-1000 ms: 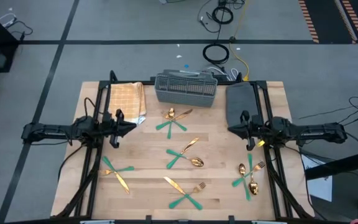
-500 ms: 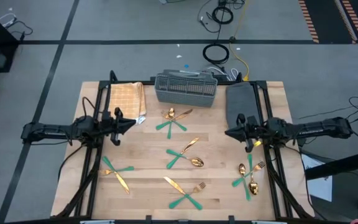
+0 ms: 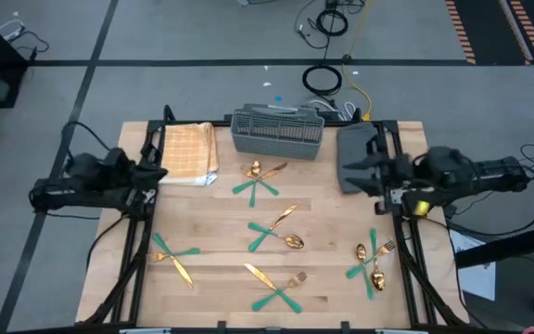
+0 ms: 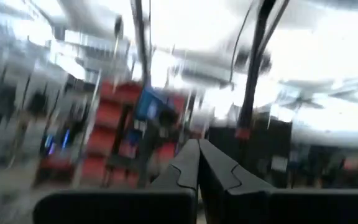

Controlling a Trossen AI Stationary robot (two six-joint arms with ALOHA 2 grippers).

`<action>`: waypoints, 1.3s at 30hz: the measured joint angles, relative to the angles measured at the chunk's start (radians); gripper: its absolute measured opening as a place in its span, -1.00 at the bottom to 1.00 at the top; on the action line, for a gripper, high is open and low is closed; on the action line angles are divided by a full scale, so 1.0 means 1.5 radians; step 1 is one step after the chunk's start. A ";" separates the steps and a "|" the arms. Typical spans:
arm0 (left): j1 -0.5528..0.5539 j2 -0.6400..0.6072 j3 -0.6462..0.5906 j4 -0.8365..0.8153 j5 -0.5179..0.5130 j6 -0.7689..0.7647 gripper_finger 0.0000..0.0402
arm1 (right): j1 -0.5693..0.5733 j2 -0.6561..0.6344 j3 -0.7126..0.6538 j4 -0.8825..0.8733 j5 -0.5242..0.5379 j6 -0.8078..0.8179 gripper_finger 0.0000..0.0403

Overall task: Sort silverware
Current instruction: Put the spoon into the middle right section of the dish rack

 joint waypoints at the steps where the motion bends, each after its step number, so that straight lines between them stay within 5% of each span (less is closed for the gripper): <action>1: 0.000 0.003 0.026 -0.077 -0.007 0.010 -0.98 | 0.002 0.025 0.032 -0.076 0.021 0.020 -0.33; 4: 0.000 0.016 0.078 -0.288 -0.059 0.011 -0.96 | 0.011 0.114 0.085 -0.219 0.033 0.086 -0.30; 9: 0.000 0.055 0.082 -0.463 -0.115 -0.048 -0.91 | 0.045 0.292 0.087 -0.238 0.025 0.149 -0.30; 14: 0.000 0.105 0.074 -0.479 -0.149 -0.061 -0.90 | 0.052 0.475 0.086 -0.202 0.012 0.224 -0.30; 19: 0.000 0.145 0.074 -0.478 -0.216 -0.076 -0.90 | 0.036 0.601 0.097 -0.115 -0.072 0.299 -0.30; 31: 0.000 0.177 0.074 -0.465 -0.269 -0.054 -0.90 | 0.018 0.743 0.334 -0.349 -0.077 0.185 -0.19; 39: 0.000 0.178 0.074 -0.466 -0.275 -0.053 -0.90 | 0.015 0.834 0.387 -0.384 -0.081 0.206 0.03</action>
